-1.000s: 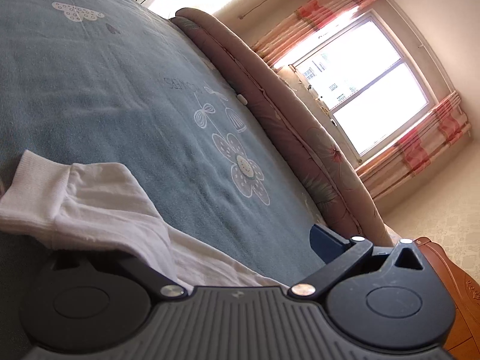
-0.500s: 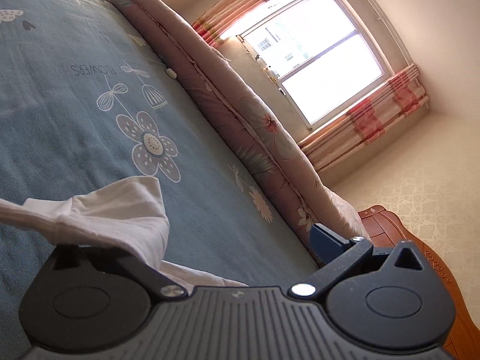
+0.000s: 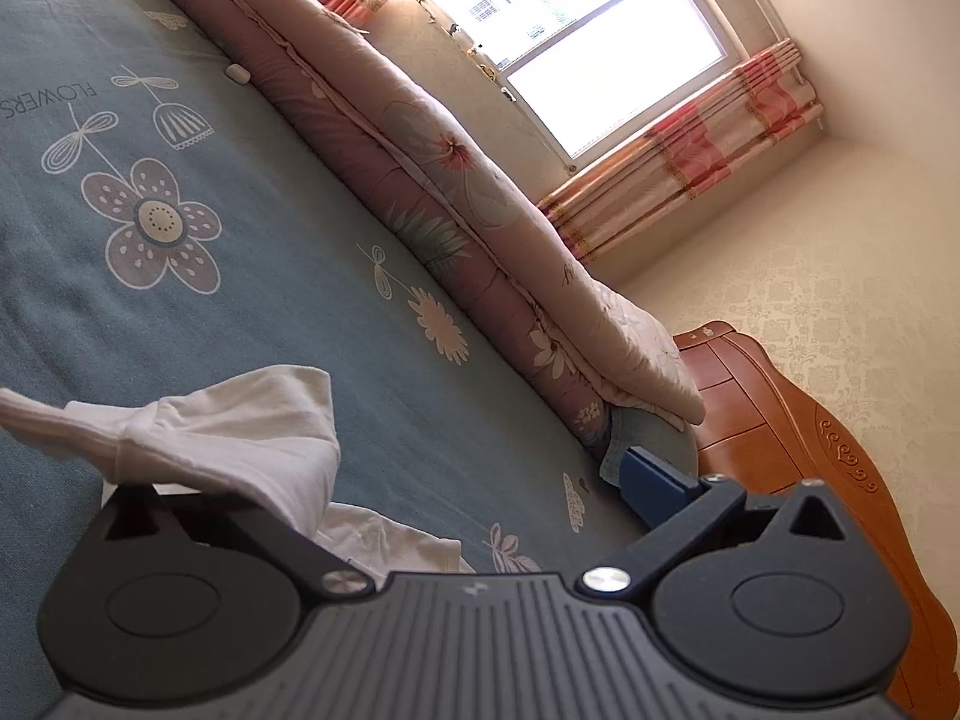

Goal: Fold clothes
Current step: 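Lift the held sleeve and carry it across the chest print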

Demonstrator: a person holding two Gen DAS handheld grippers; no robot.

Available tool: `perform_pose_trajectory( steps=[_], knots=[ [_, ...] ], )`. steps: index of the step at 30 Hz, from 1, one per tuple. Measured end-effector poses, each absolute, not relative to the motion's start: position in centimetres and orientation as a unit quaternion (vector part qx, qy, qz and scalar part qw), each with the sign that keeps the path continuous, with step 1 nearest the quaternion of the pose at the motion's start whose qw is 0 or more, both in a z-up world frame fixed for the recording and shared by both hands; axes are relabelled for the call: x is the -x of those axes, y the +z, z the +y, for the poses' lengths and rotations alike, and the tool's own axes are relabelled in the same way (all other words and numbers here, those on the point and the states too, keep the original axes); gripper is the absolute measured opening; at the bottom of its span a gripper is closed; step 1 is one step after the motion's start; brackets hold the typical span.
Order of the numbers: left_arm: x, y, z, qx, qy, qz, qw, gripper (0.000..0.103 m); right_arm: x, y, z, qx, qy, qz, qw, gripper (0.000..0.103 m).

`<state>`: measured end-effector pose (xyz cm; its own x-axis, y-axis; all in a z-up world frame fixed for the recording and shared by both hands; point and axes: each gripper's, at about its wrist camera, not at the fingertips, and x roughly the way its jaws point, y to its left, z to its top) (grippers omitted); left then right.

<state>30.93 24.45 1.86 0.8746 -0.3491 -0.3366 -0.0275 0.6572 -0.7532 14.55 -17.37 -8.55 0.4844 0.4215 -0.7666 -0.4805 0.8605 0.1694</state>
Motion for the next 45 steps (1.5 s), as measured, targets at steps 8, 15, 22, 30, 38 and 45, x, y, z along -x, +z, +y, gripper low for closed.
perform_pose_trajectory(
  steps=[8, 15, 22, 30, 38, 45],
  knots=[
    [-33.9, 4.8, 19.3, 0.378, -0.123, 0.244, 0.884, 0.102, -14.6, -8.8, -19.6, 0.004, 0.254, 0.43, 0.866, 0.103],
    [-36.3, 6.1, 14.8, 0.367, -0.147, 0.253, 0.883, 0.102, -14.5, -8.8, -21.5, -0.019, 0.253, 0.421, 0.871, 0.103],
    [-38.3, 7.2, 10.2, 0.344, -0.167, 0.265, 0.885, 0.102, -14.4, -9.0, -23.1, -0.043, 0.248, 0.415, 0.874, 0.103],
    [-39.9, 6.9, 4.4, 0.308, -0.187, 0.295, 0.885, 0.102, -14.5, -9.4, -24.4, -0.061, 0.246, 0.411, 0.876, 0.103],
    [-41.1, 5.2, -0.8, 0.273, -0.2, 0.341, 0.877, 0.102, -14.4, -9.6, -25.7, -0.079, 0.24, 0.405, 0.879, 0.103],
    [-41.9, 3.9, -4.5, 0.248, -0.203, 0.369, 0.872, 0.102, -14.5, -9.7, -26.0, -0.089, 0.245, 0.401, 0.878, 0.103]
  ],
)
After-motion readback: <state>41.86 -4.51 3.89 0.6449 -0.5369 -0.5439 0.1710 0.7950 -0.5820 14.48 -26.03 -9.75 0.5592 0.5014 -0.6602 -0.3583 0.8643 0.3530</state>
